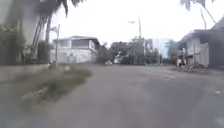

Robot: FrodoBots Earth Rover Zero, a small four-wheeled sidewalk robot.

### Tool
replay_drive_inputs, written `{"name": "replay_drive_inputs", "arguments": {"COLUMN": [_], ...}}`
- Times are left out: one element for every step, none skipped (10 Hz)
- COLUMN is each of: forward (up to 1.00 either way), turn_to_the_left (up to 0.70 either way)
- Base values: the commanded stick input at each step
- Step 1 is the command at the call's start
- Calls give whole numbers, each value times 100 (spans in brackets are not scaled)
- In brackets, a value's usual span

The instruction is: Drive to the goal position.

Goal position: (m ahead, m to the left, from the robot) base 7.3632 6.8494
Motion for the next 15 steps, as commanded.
{"name": "replay_drive_inputs", "arguments": {"forward": [100,100,100,100,100,100,100,100,100,100,100,100,100,100,100], "turn_to_the_left": [0,0,0,0,0,0,0,0,0,0,0,-9,-28,-35,-20]}}
